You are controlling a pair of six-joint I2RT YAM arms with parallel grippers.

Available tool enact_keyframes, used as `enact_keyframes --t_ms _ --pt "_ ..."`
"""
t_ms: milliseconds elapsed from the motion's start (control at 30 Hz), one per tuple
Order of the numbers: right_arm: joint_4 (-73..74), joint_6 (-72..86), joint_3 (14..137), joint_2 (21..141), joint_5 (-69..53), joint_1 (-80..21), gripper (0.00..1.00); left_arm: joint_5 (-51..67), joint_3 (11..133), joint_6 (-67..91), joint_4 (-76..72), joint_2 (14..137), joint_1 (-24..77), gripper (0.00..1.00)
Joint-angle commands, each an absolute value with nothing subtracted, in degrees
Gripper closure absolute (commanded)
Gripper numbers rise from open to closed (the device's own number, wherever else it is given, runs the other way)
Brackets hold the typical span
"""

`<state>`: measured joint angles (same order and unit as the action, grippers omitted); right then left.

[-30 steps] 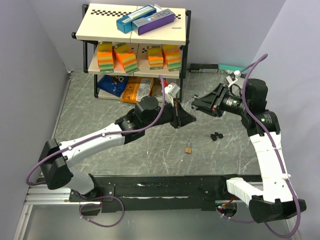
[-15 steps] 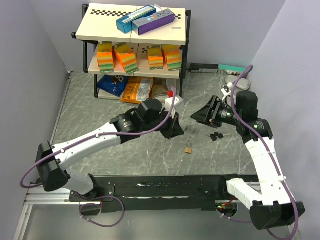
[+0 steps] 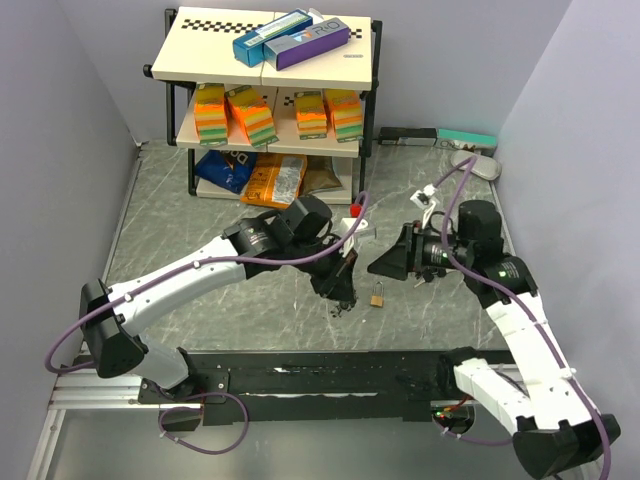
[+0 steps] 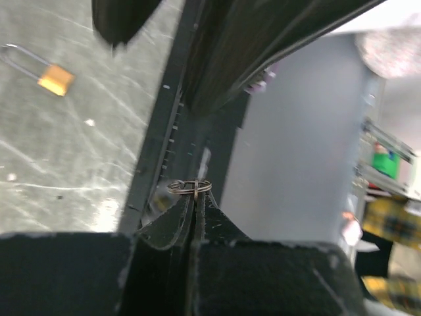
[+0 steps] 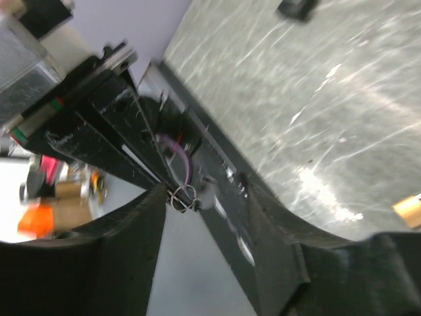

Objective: Unlock with the key

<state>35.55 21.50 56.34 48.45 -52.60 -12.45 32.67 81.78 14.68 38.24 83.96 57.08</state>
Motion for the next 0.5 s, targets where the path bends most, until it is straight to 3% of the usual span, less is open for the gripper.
enact_keyframes --t_ms 0,467 --pt "32.43 17.84 56.86 49.48 -56.25 -17.65 0.45 40.51 81.74 15.64 37.62 82.27 55.03 0.99" --pt "29.09 18.90 56.87 52.56 -57.92 -25.49 0.59 46.40 79.19 19.77 30.85 80.60 50.89 0.99"
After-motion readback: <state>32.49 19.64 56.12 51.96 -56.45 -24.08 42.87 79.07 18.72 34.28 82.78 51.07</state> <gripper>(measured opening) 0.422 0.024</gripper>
